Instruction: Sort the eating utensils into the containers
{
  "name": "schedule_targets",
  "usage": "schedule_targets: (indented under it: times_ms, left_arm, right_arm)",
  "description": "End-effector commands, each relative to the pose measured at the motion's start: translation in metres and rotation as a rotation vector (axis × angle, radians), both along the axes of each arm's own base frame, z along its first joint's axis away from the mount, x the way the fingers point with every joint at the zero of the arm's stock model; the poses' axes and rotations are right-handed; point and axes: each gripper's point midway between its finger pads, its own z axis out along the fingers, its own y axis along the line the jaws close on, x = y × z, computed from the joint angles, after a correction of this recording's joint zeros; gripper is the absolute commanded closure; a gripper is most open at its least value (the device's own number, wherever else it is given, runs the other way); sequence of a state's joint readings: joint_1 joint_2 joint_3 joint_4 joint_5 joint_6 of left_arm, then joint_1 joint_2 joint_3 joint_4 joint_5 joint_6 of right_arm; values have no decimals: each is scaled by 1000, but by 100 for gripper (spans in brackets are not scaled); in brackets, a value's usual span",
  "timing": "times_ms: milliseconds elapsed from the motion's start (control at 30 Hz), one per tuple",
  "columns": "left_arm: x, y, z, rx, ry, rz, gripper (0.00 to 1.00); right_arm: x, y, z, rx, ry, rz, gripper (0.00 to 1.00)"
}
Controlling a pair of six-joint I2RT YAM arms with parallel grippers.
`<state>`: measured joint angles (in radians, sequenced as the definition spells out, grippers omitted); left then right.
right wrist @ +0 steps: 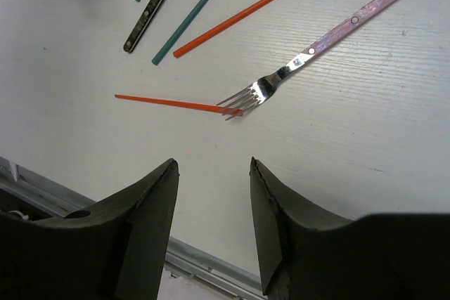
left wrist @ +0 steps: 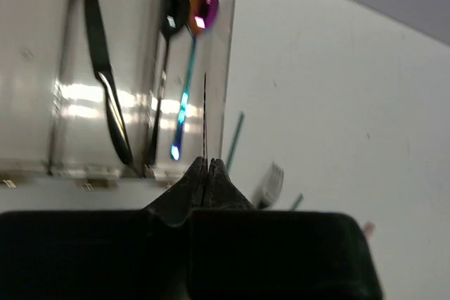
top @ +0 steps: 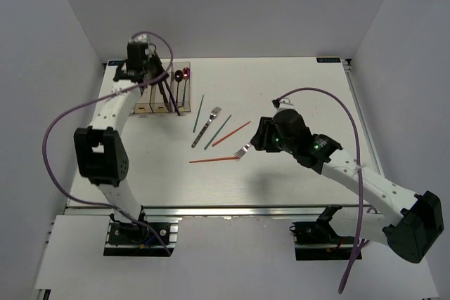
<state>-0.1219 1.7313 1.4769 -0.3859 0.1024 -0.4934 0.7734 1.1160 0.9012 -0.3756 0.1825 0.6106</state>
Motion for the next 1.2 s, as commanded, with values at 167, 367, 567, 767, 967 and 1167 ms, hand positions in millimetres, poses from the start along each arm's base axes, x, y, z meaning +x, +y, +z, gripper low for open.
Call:
schedule_targets:
  times_ms: [167,367,567,767,967,1167]
  left_arm:
    - [105,57,56,462,-102,-7,100]
    - [145,63,43,455,-208,20,100]
    - [144,72,25,496,-250,53,100]
    - [146,73,-6,470,-215,32,87]
    - [140,69,-3,425,-214,28,24]
    - [121,71,42,391,-264,74,4]
  right_arm:
    - [-10,-3,-18,-56,16,99,49]
    - [-9,4,-16,-40,8,147,49]
    - [0,14,-4,-26,-21,165,49]
    - [10,23,-1,-19,-25,165,49]
    - [20,26,-8,-45,-8,140,44]
    - [48,6,-38,-156,101,-69,11]
